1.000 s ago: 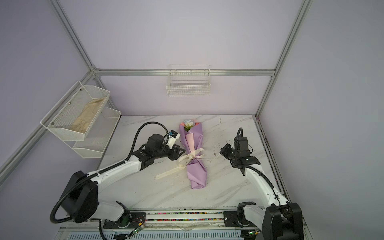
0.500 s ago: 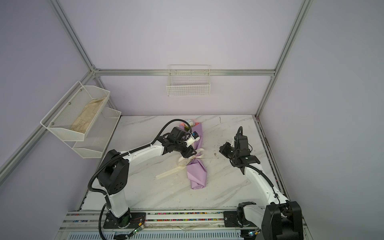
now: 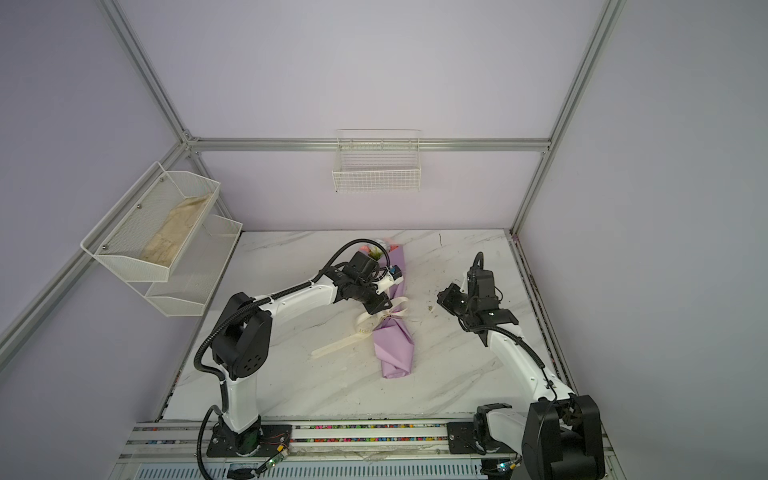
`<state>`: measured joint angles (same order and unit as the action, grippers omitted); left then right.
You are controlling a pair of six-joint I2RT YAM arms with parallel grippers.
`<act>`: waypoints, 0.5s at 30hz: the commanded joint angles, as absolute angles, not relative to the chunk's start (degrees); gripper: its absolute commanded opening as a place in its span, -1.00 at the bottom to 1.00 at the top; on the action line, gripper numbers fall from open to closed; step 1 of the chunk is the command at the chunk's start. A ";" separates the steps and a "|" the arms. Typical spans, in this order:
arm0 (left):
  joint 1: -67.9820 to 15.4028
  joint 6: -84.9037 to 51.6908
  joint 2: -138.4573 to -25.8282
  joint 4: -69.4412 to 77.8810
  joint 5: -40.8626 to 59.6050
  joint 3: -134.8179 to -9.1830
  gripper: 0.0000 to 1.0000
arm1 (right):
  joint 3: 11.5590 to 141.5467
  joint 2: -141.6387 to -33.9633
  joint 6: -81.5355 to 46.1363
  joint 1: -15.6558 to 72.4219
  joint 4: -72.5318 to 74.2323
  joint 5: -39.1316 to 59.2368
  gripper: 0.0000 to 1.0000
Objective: Tie the bouquet of fake flowers
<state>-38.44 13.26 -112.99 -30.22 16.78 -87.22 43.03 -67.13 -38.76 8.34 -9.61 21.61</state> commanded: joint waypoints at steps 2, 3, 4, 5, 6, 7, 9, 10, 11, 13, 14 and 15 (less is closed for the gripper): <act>-38.94 15.61 -113.81 -32.25 18.36 -93.41 -0.32 | 44.38 -67.80 -39.26 8.13 -8.38 22.32 -1.00; -38.98 15.82 -114.02 -32.56 18.38 -93.59 -0.34 | 44.30 -67.78 -39.36 8.16 -8.28 22.41 -1.00; -39.02 15.84 -114.17 -32.91 18.36 -93.98 -0.42 | 44.30 -67.84 -39.44 8.15 -8.14 22.50 -1.00; -39.02 15.83 -114.26 -33.13 18.32 -94.19 -0.47 | 44.23 -67.87 -39.45 8.13 -8.11 22.49 -1.00; -39.02 15.95 -114.27 -33.18 18.41 -94.33 -0.51 | 44.21 -67.93 -39.46 8.17 -8.09 22.44 -1.00; -39.08 16.16 -114.31 -33.29 18.69 -94.48 -0.55 | 44.22 -67.99 -39.46 8.13 -8.15 22.45 -1.00; -39.11 16.06 -114.02 -33.46 18.59 -94.73 -0.68 | 44.25 -68.11 -39.52 8.16 -8.15 22.49 -1.00; -39.11 16.16 -113.91 -33.79 18.94 -94.83 -0.75 | 44.20 -68.05 -39.50 8.13 -8.09 22.42 -1.00; -39.11 16.42 -113.62 -34.07 19.07 -94.83 -0.80 | 44.11 -68.05 -39.55 8.17 -8.11 22.33 -1.00; -39.11 16.35 -112.89 -34.71 19.13 -94.68 -0.90 | 44.15 -68.01 -39.73 8.17 -8.22 22.02 -1.00; -39.09 16.30 -112.47 -34.72 19.08 -94.45 -0.96 | 44.18 -67.92 -39.81 8.17 -8.18 22.06 -1.00; -39.11 16.21 -111.91 -34.76 19.25 -94.18 -1.00 | 44.23 -67.81 -39.79 8.17 -8.20 21.98 -1.00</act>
